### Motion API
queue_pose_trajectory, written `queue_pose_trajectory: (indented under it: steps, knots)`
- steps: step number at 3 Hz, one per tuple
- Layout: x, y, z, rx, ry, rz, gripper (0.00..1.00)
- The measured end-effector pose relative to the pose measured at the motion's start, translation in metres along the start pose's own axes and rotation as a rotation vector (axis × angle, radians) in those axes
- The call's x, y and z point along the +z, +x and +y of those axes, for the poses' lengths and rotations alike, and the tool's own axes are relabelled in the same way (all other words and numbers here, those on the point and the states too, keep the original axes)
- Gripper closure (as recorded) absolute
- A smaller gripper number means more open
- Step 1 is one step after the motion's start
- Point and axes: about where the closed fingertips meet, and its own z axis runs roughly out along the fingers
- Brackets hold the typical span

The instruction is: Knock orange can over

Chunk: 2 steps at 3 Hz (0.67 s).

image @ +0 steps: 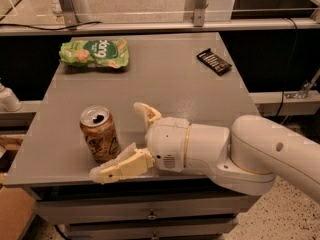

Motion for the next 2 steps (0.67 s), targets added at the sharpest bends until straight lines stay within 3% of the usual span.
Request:
queue_pose_trajectory:
  steps: [1,2]
  knots:
    - [0.0236,-0.0024,0.0053,-0.036,-0.006,0.037,0.0]
    - [0.0261,-0.0025,0.0059,-0.039,-0.007,0.04,0.0]
